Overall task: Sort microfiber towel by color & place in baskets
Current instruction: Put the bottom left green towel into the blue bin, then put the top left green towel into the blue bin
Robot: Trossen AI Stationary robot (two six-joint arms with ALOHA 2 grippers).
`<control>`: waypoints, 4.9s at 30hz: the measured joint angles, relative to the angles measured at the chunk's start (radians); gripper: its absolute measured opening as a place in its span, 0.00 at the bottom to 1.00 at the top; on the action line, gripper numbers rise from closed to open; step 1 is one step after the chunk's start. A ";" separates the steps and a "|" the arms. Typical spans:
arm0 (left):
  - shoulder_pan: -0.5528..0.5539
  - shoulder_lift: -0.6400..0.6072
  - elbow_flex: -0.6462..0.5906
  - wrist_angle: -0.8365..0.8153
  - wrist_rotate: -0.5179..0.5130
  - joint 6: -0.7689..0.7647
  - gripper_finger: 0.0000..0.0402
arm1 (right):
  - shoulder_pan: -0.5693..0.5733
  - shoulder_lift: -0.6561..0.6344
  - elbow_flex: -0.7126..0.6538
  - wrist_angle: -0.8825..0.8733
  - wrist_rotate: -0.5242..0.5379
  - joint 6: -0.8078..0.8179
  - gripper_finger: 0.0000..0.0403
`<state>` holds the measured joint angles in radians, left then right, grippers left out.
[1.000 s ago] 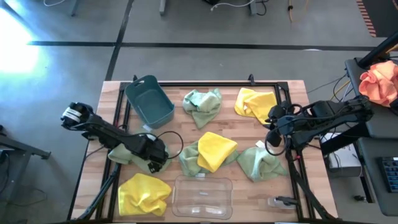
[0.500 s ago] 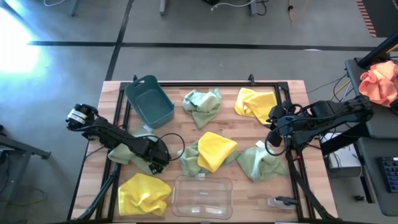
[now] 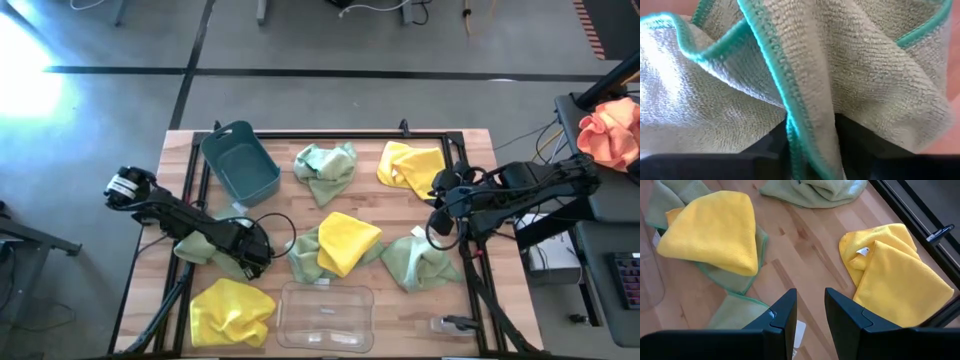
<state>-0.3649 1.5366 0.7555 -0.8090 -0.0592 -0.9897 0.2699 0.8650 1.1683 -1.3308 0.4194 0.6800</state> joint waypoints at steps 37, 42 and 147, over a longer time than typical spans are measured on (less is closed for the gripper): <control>0.210 -0.020 0.914 -0.762 -0.906 0.321 0.09 | 0.000 0.001 0.000 0.000 0.002 -0.053 0.23; 0.326 -0.028 0.914 -0.762 -1.004 0.413 0.09 | 0.000 0.001 -0.001 0.000 0.002 -0.055 0.23; 0.758 0.553 0.918 0.036 0.014 1.063 0.39 | 0.000 0.003 -0.010 0.004 0.026 0.020 0.23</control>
<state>0.3935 2.0900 1.6737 -0.7734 -0.0454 0.0732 0.2701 0.8677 1.1580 -1.3270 0.4458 0.6998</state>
